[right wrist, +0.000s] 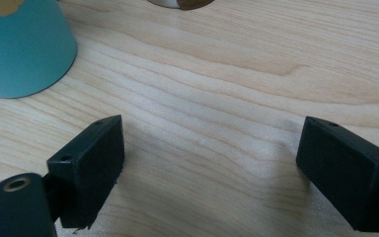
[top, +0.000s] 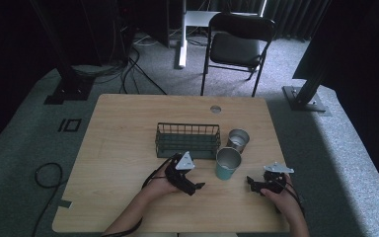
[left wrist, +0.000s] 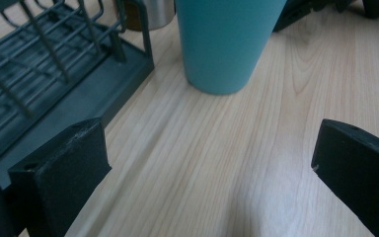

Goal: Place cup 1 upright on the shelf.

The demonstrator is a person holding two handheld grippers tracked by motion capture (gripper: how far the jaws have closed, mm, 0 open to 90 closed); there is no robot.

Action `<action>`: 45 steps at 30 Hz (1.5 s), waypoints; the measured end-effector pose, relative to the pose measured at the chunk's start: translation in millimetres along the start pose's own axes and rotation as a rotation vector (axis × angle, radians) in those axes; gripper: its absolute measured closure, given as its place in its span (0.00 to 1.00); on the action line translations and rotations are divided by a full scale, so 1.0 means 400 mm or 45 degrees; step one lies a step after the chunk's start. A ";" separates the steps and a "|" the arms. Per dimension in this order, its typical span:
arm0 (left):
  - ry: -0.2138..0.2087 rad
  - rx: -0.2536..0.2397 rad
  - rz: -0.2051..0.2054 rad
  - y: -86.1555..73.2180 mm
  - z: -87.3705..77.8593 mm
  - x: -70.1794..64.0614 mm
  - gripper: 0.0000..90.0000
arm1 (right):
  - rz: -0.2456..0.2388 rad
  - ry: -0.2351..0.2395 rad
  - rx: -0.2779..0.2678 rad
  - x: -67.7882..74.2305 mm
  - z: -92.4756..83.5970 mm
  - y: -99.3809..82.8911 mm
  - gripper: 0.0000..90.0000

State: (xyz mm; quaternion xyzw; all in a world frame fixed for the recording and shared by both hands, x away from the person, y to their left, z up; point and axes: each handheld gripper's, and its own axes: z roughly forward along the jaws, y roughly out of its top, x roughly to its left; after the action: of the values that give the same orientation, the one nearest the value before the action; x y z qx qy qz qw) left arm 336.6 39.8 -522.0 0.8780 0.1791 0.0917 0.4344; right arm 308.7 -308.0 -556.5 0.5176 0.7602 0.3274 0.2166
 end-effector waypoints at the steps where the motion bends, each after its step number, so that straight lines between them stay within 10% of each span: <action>1: -0.003 0.000 0.003 0.003 0.003 -0.001 0.02 | 0.000 0.000 0.000 0.000 0.000 0.000 0.12; 45: 0.071 -0.095 0.011 0.145 0.133 -0.033 0.02 | 0.001 0.000 0.000 0.000 0.000 0.000 0.12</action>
State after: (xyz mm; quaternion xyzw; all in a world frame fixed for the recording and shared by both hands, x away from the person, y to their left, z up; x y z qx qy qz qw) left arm 355.1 -36.8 -508.1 0.8590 0.1837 0.1247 0.4613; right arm 308.7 -308.1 -556.5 0.5180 0.7599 0.3277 0.2164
